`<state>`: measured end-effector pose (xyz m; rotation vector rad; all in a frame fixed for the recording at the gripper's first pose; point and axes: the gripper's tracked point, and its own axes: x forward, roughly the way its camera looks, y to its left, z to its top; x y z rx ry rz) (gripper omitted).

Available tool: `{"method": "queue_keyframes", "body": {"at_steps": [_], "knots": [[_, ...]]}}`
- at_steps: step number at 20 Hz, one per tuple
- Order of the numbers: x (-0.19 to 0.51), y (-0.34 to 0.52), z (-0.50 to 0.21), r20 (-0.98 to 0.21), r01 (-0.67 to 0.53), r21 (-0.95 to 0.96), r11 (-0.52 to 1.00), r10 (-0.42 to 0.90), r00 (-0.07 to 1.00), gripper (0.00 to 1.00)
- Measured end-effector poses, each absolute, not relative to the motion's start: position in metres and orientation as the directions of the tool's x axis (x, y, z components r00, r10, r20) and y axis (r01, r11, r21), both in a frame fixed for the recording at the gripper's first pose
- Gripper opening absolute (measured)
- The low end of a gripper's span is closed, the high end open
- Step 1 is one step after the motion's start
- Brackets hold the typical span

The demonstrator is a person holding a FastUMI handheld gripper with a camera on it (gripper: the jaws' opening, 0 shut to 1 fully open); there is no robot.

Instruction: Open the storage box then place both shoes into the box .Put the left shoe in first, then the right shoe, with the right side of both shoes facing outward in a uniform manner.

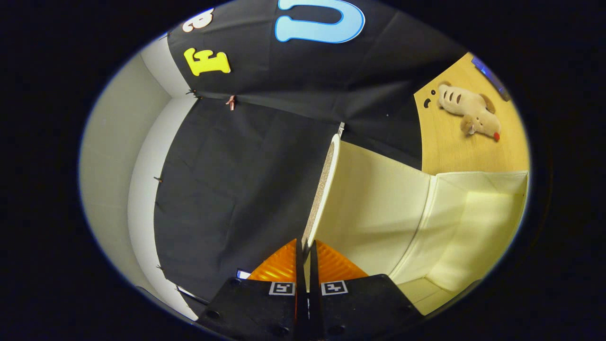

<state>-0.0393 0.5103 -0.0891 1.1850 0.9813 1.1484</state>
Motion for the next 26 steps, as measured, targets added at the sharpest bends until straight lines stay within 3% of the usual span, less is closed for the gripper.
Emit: {"method": "queue_keyframes", "body": {"at_steps": [2,4,9,20,26], "knots": [[-0.041,0.527,-0.091,0.004,-0.131,0.991,0.018,0.987,0.161,0.06],[-0.039,0.535,-0.101,-0.031,-0.159,0.986,0.057,0.986,0.164,0.14],[-0.04,0.529,-0.109,-0.064,-0.185,0.978,0.096,0.983,0.171,0.92],[-0.033,0.408,-0.101,-0.077,-0.225,0.964,0.143,0.957,0.279,0.92],[-0.039,0.281,-0.132,-0.214,-0.322,0.875,0.36,0.886,0.411,0.93]]}}
